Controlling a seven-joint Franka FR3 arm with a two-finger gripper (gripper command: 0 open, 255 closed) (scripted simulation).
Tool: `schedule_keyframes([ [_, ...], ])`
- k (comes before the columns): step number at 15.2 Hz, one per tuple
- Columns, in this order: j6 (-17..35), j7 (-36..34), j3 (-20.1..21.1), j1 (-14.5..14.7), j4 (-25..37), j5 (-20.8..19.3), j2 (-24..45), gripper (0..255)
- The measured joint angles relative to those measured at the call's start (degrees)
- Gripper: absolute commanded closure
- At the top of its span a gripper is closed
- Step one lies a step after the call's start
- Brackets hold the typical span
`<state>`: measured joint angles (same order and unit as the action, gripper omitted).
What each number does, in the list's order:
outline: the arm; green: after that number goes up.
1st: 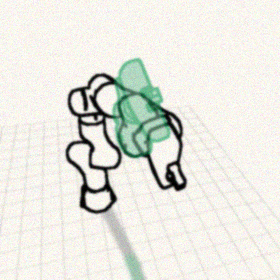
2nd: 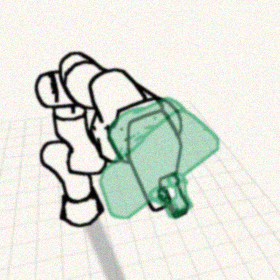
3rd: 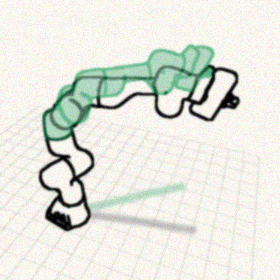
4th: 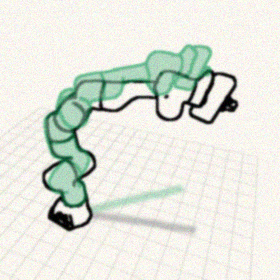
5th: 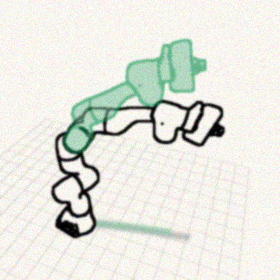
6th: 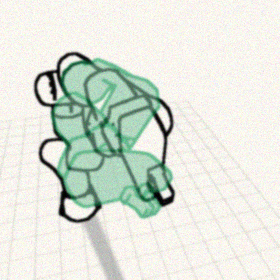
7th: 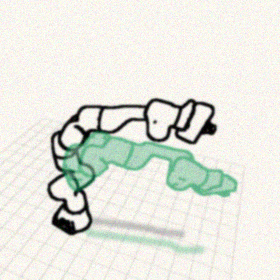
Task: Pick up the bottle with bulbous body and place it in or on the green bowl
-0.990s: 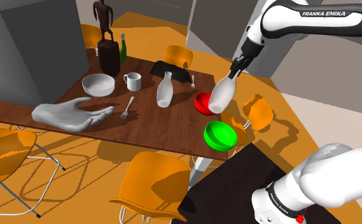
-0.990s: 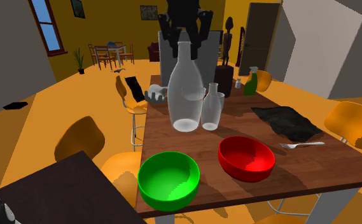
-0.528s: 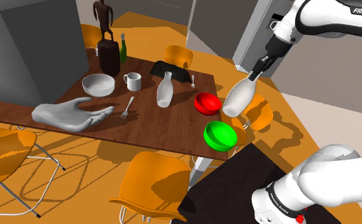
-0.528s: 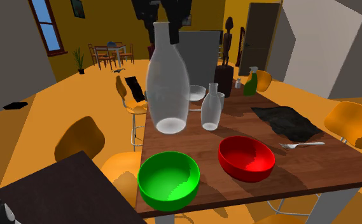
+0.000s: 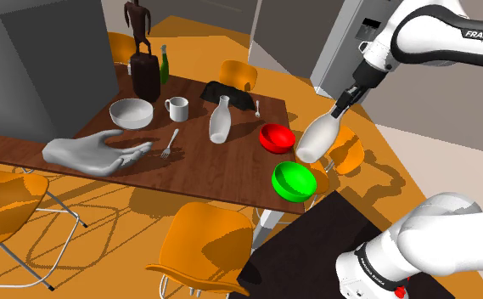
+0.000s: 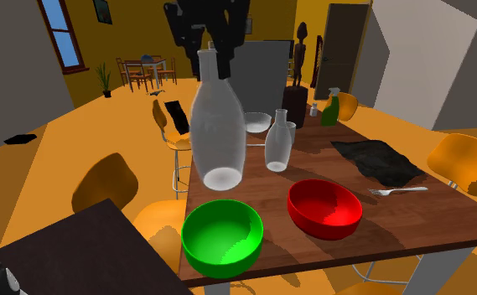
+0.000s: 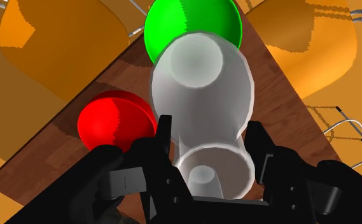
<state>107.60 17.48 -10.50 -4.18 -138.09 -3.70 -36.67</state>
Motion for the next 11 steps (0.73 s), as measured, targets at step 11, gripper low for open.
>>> schedule_keyframes([
  [11, 8.69, 0.45, -0.92, -0.33, -7.84, -0.56, 0.85, 255],
])
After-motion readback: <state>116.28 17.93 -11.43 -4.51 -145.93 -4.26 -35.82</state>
